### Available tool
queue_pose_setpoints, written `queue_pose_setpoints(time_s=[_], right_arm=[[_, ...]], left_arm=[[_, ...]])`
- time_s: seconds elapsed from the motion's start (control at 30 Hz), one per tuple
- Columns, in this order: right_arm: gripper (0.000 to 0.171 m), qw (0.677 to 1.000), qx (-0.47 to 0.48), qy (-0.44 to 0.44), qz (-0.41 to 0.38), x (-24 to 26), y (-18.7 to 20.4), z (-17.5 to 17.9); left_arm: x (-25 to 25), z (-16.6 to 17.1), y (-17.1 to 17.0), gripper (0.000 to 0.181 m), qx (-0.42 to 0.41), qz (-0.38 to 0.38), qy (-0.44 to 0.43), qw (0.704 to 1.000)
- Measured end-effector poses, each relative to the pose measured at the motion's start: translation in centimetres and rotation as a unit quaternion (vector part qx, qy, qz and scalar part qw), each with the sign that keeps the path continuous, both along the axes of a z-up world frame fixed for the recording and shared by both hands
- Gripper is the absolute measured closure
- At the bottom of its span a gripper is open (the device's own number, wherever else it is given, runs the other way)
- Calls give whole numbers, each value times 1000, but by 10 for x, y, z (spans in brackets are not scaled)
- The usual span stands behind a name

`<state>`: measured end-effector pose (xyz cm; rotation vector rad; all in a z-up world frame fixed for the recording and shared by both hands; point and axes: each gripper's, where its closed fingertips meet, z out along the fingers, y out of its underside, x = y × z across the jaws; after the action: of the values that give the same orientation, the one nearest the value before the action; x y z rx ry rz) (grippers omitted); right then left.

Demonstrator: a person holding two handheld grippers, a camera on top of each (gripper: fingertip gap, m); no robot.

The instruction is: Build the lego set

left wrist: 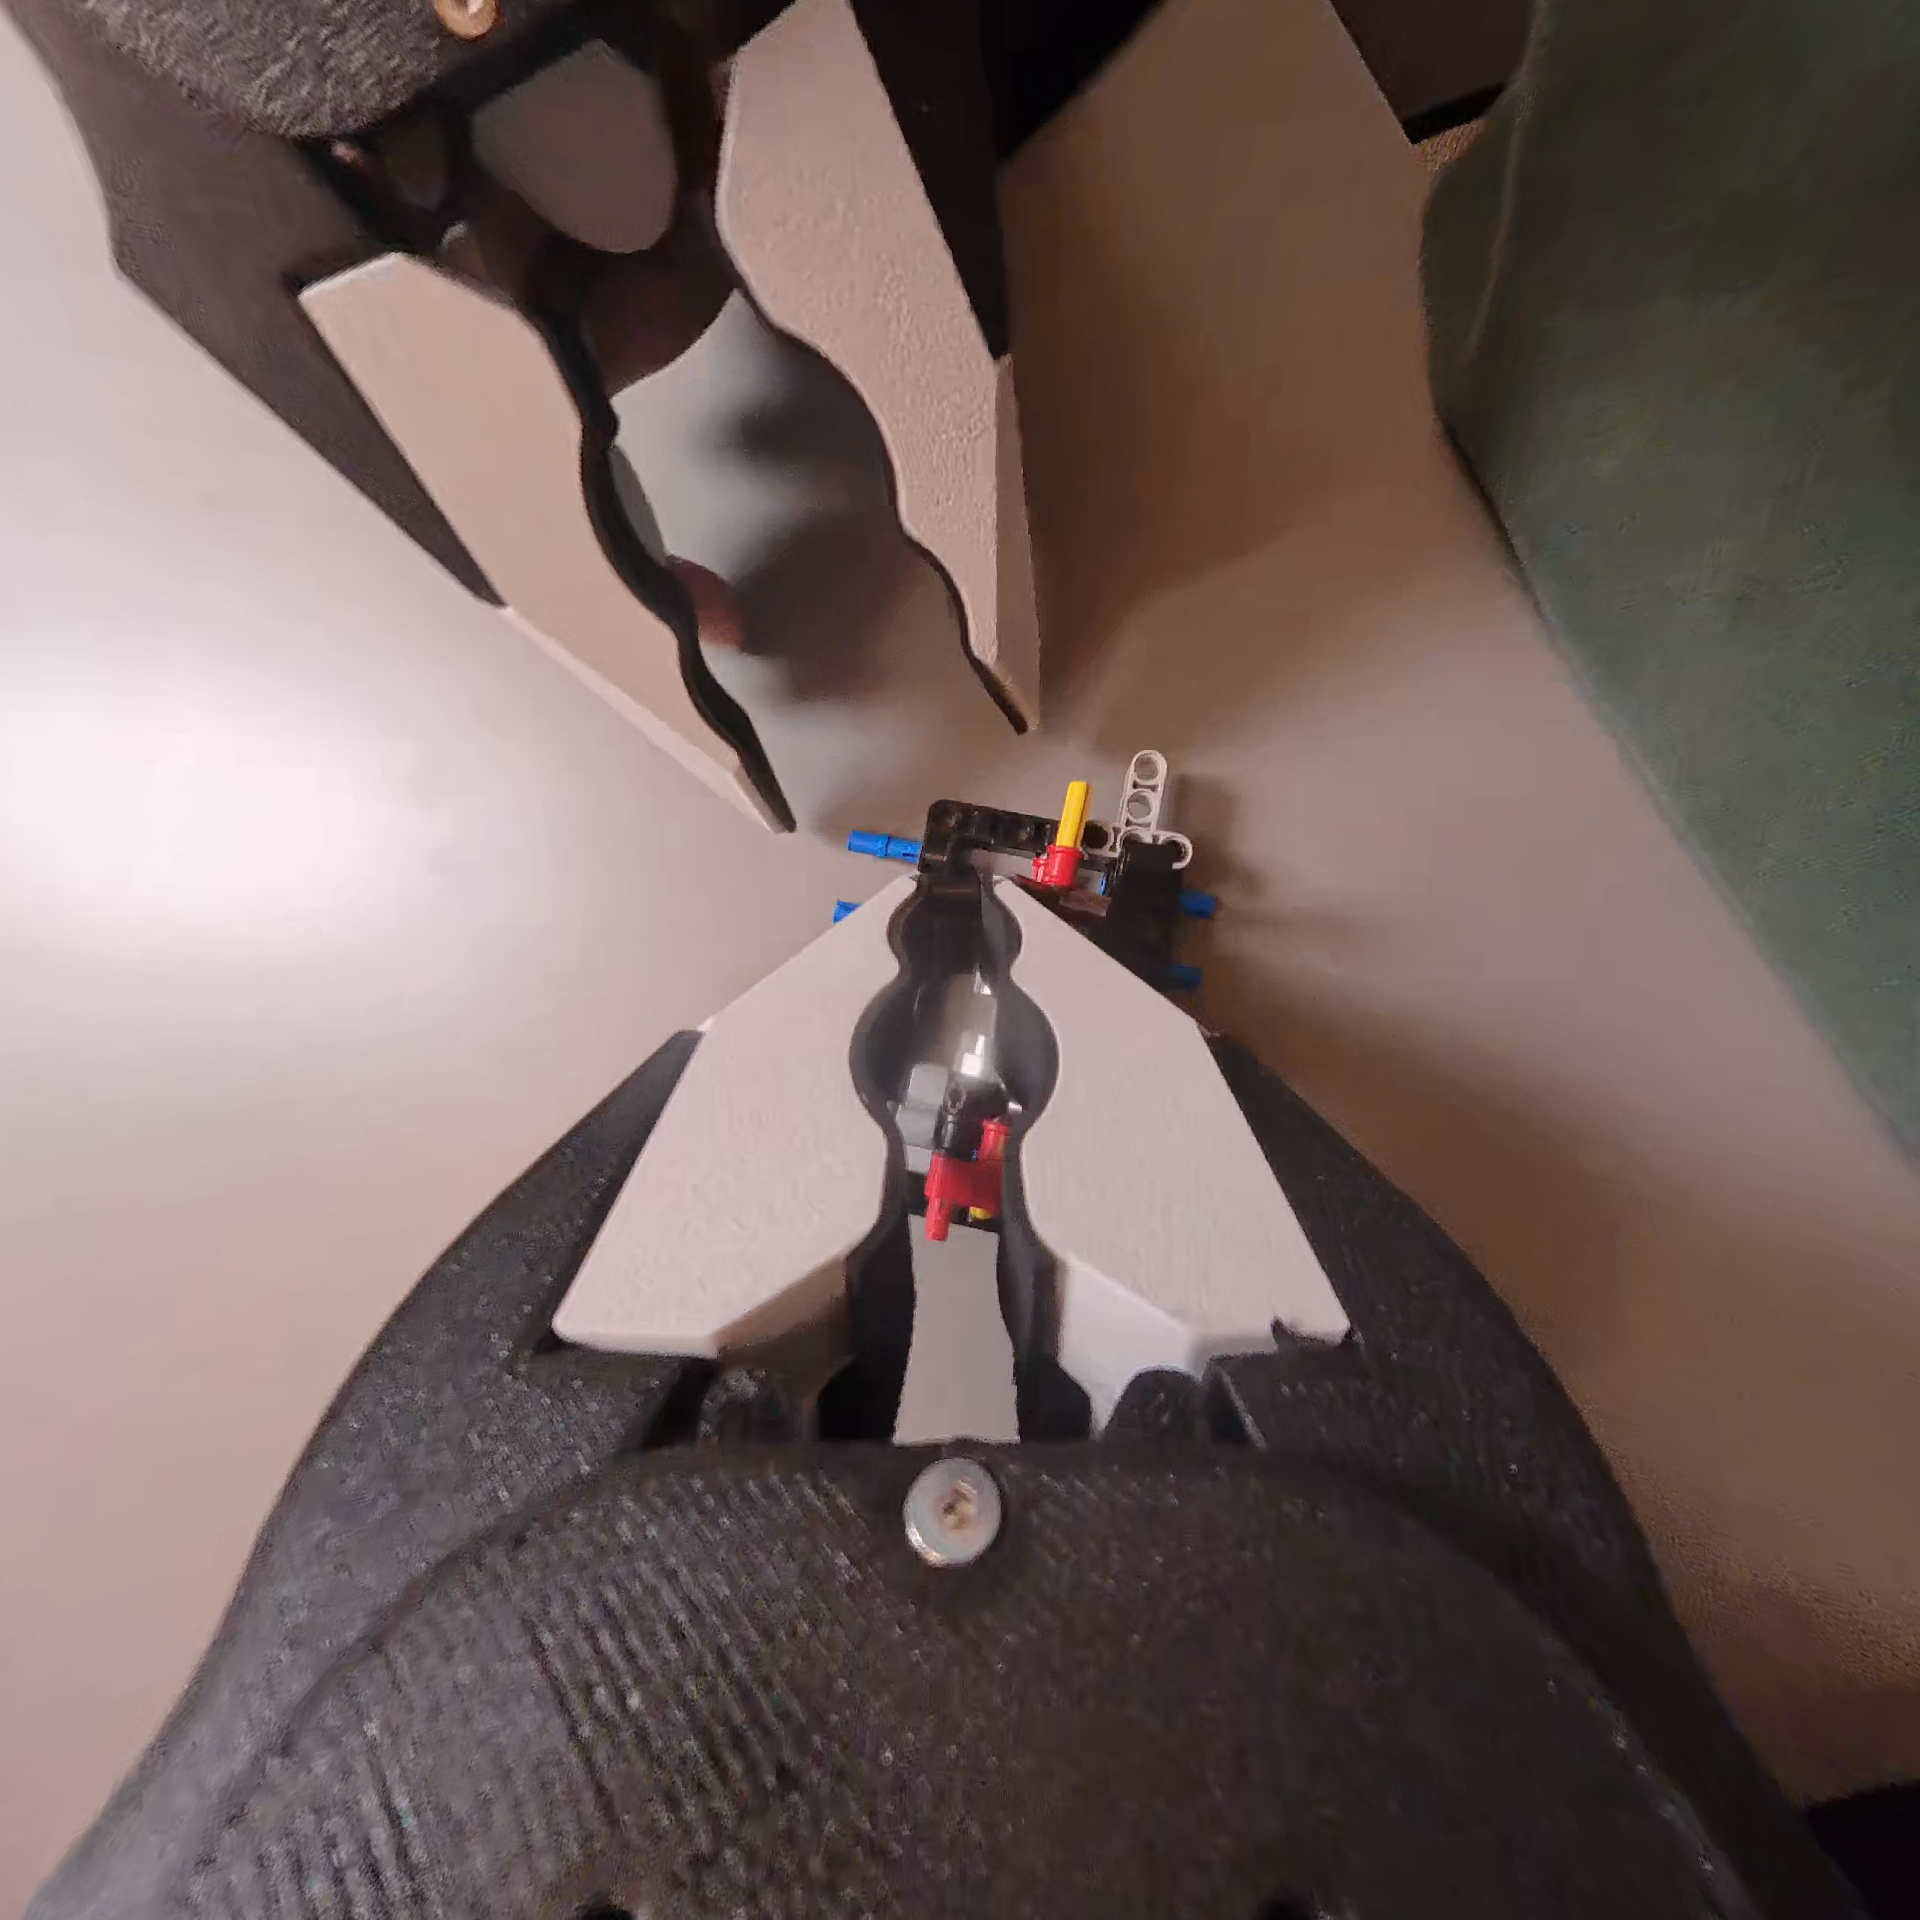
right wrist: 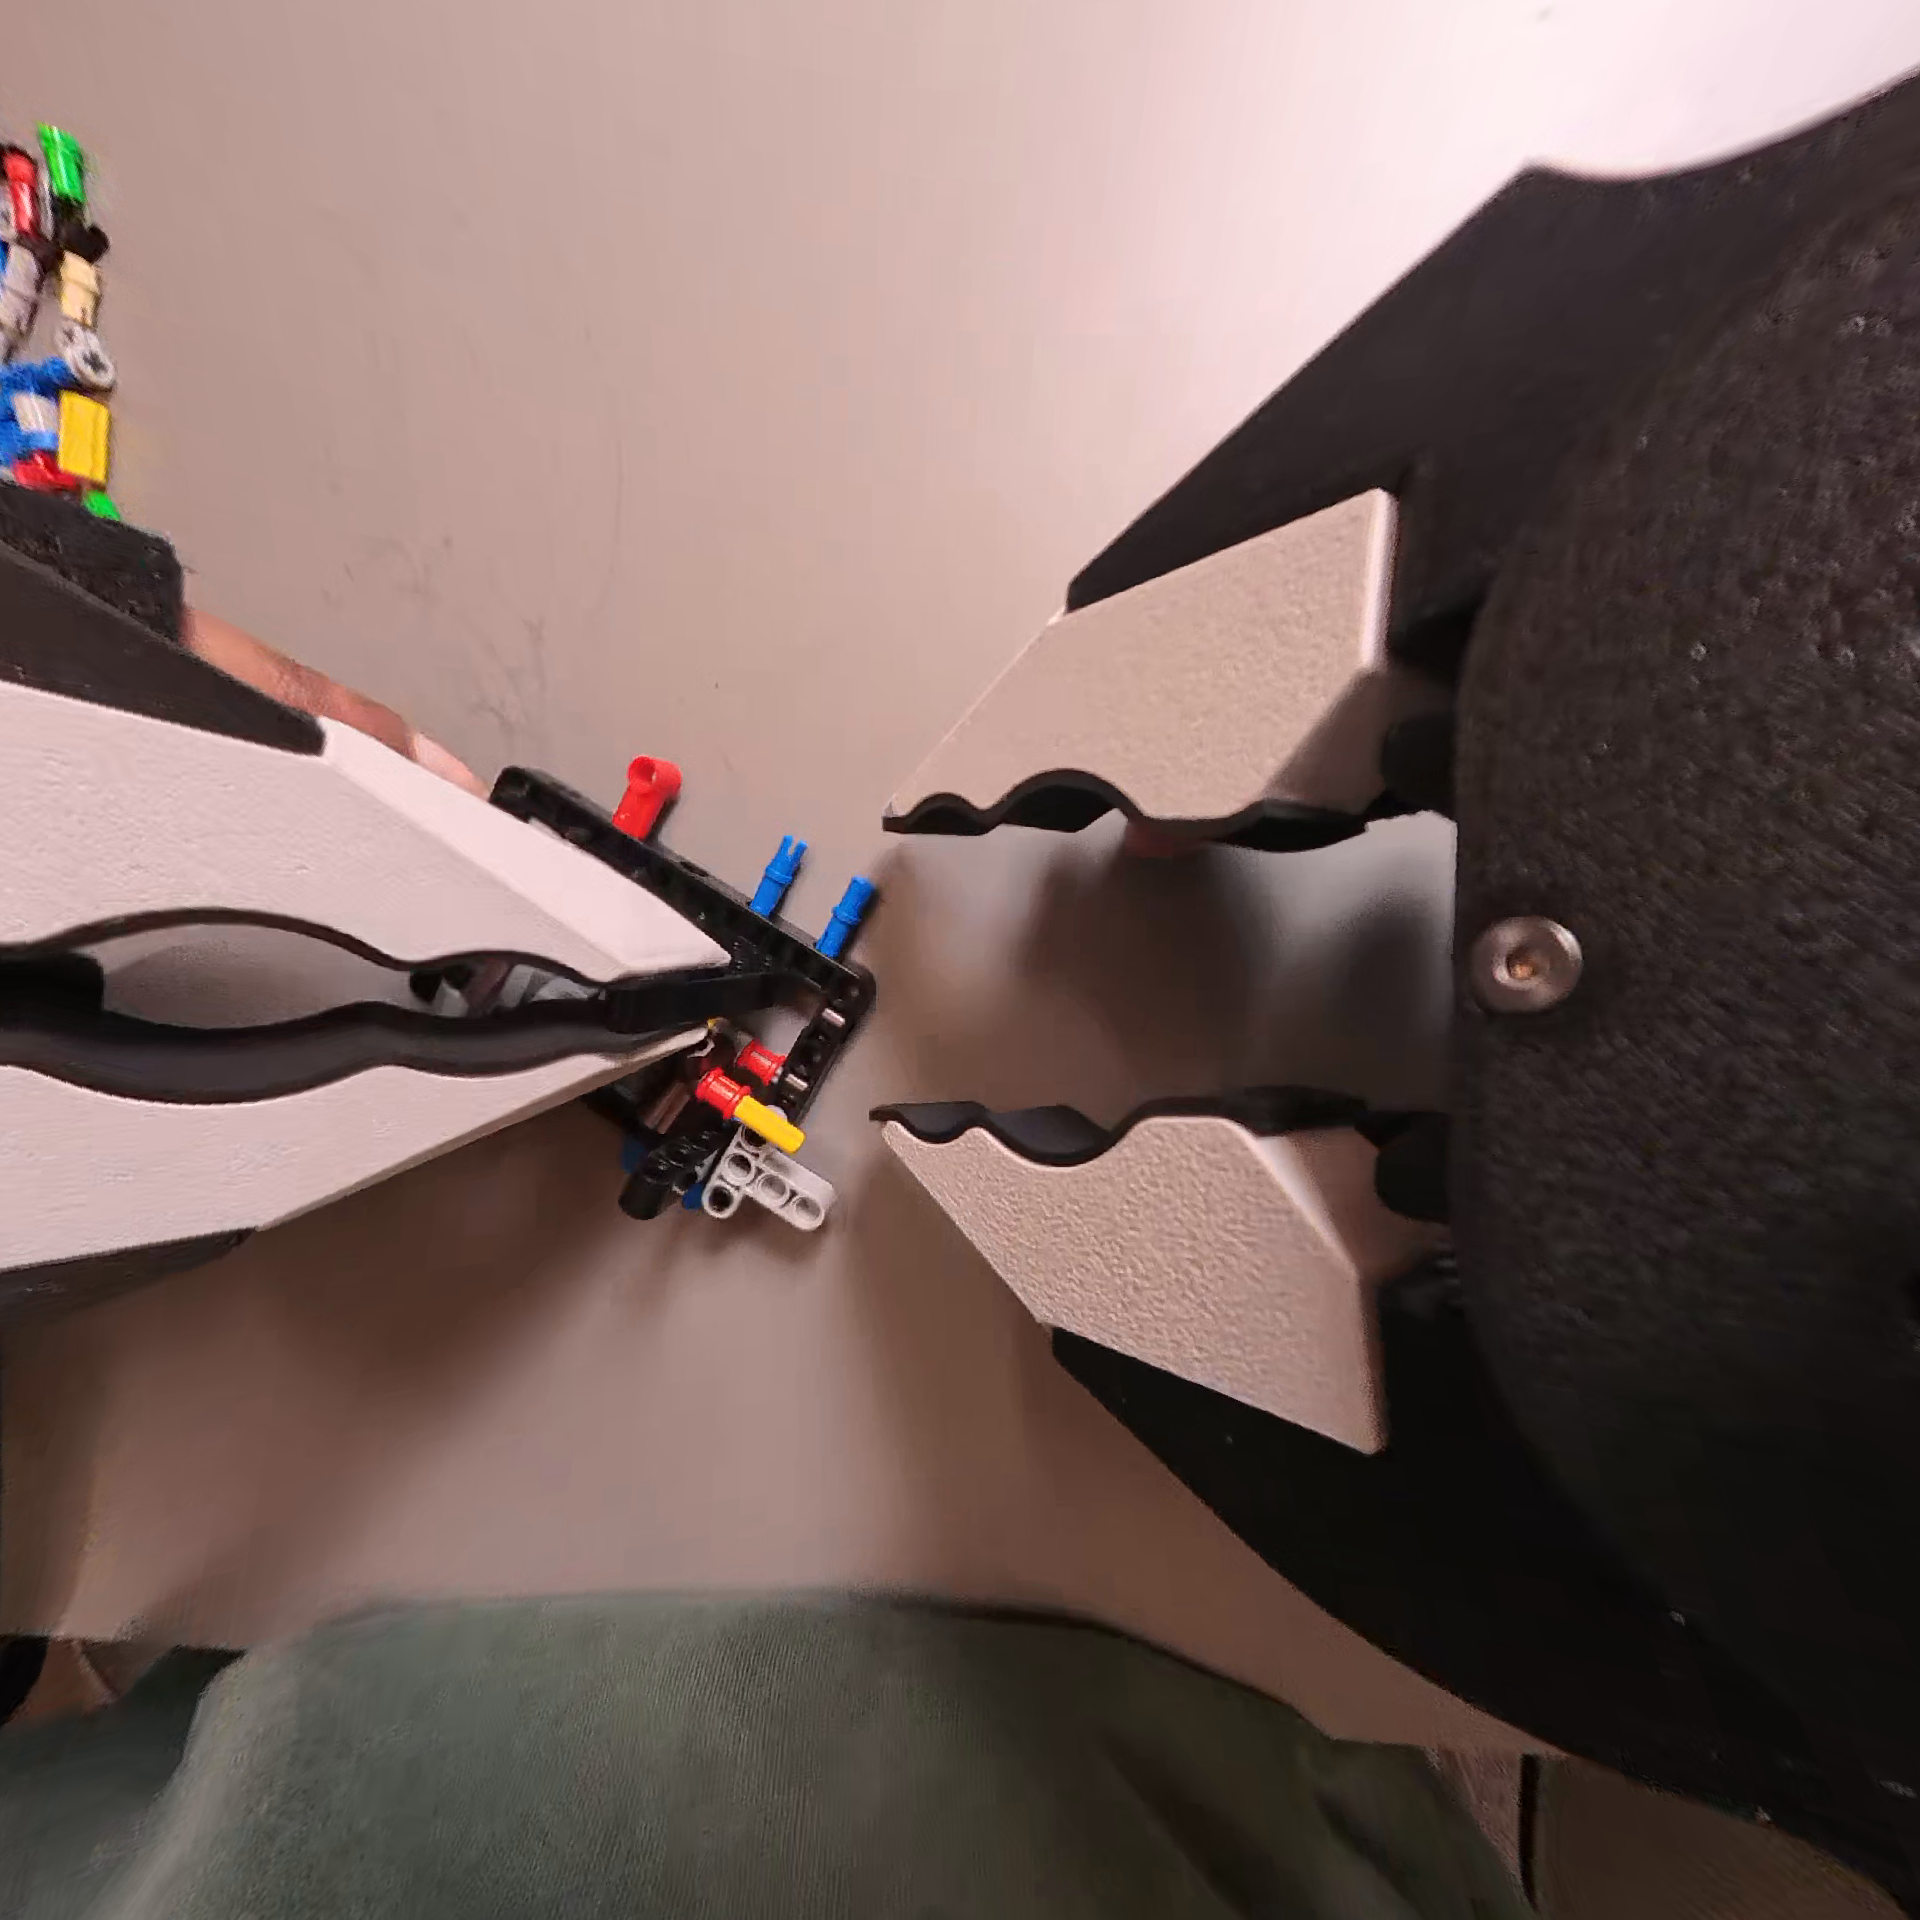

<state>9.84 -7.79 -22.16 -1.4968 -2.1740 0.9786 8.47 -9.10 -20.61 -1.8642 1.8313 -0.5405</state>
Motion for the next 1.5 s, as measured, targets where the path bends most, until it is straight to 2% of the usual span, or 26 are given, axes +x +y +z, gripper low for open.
queue_pose_setpoints(time_s=[0.2, 0.4, 0.47, 0.67, 0.8, 1.03, 1.23, 1.37, 1.5], right_arm=[[127, 1000, 9, -15, 22, 2, -3, -3], [145, 999, 35, 0, 31, 1, -2, -5], [152, 998, 44, 4, 48, 3, -4, -5], [154, 992, 67, 16, 101, 12, -12, -6], [167, 987, 82, 19, 134, 8, -16, -7], [167, 986, 78, 24, 144, 3, -11, -7], [165, 990, 78, 37, 112, 2, -9, -5], [153, 994, 72, 24, 78, 10, -6, -4], [131, 1000, 12, 2, 7, 20, -9, -1]], left_arm=[[7, -1, -11, 175, -21, -49, 6, 999], [14, -1, -19, 175, -38, -96, 23, 994], [16, -2, -20, 175, -44, -101, 30, 993], [20, -2, -21, 175, -36, -114, 33, 992], [23, -2, -24, 175, -21, -140, 50, 989], [21, -8, -21, 175, 3, -141, 76, 987], [21, -9, -18, 175, 29, -126, 61, 990], [21, -9, -12, 175, 48, -114, 54, 991], [21, -9, -8, 175, 53, -100, 45, 993]])
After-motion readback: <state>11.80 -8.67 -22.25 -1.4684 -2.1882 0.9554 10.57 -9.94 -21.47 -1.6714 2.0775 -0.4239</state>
